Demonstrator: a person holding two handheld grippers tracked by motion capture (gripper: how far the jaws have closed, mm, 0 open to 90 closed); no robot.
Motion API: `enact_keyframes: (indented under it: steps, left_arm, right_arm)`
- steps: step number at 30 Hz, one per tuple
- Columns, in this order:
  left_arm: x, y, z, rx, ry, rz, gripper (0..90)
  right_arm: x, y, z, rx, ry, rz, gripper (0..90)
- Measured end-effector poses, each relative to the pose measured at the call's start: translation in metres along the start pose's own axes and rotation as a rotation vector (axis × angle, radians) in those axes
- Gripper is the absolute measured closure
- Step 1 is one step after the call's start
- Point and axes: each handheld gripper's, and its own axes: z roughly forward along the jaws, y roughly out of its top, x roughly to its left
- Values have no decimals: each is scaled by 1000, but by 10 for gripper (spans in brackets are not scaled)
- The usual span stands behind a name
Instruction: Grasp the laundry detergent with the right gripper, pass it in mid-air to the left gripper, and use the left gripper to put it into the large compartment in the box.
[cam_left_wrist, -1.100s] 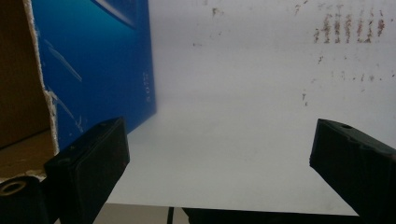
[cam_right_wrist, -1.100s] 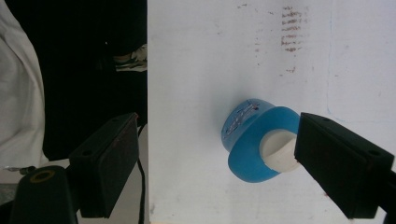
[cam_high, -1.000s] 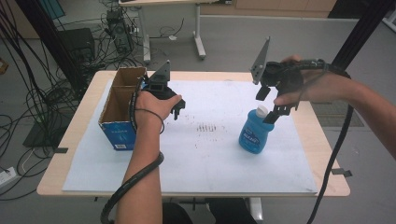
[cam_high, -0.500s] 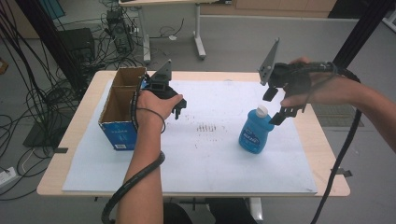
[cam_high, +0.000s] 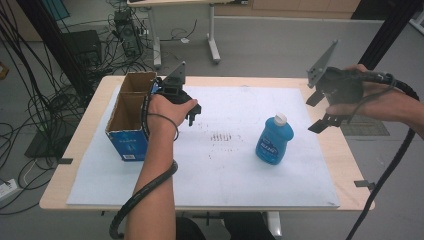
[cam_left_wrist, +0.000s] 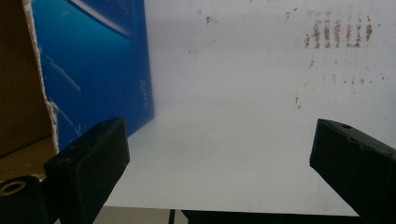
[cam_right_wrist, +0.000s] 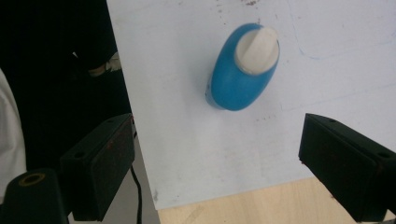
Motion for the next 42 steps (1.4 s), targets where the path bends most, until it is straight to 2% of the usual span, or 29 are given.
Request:
enact_keyframes:
  steps: [4,10,11,13,19,20,21,22,24,26,27,29,31,32,33,35,36,37,39,42]
  left_arm:
    - [-1,0,-1,-2,-2,6,52]
    - [-1,0,-2,-4,-4,10,52]
    - [0,0,-2,-4,-4,9,52]
    - [0,0,-2,-6,-4,9,52]
    - [3,0,-2,-7,-2,5,52]
    - [3,0,-2,-7,-3,5,52]
    - [3,-1,-1,-8,-5,6,52]
    - [3,-1,-1,-8,-5,6,52]
    - [3,-1,-1,-6,-6,5,52]
    - [3,-1,0,-7,-8,7,52]
    - [3,-1,0,-6,-8,8,52]
    - [3,-1,1,-8,-8,7,52]
    - [4,-2,1,-9,-8,6,52]
    - [4,-2,2,-8,-9,5,52]
    - [4,-2,2,-8,-9,3,52]
    - [4,-2,2,-9,-10,5,52]
    - [4,-2,2,-9,-10,5,52]
    - [4,-2,2,-8,-10,8,52]
    - [3,-2,2,-9,-9,11,52]
    - [3,-2,2,-10,-8,11,52]
  right_arm:
    - [-3,-19,5,-33,-20,39,94]
    - [-4,-37,16,-42,-31,87,81]
    - [-5,-44,23,-43,-37,109,76]
    - [-5,-47,25,-46,-41,118,71]
    - [-1,-67,51,-116,-78,221,42]
    - [-1,-67,51,-116,-78,221,42]
    - [1,-71,59,-130,-89,248,40]
    - [2,-74,66,-139,-97,253,41]
    - [3,-75,71,-141,-97,263,42]
    - [7,-78,84,-166,-111,275,43]
    - [7,-78,84,-166,-111,275,43]
    - [10,-81,95,-194,-125,287,43]
    - [16,-84,107,-226,-148,321,43]
    - [16,-84,107,-226,-148,321,43]
    - [18,-85,115,-252,-166,338,40]
    - [21,-87,122,-276,-173,358,41]
    - [21,-87,122,-276,-173,358,41]
    - [24,-87,131,-309,-175,370,40]
    - [27,-86,138,-334,-183,368,41]
    - [30,-86,145,-353,-205,379,38]
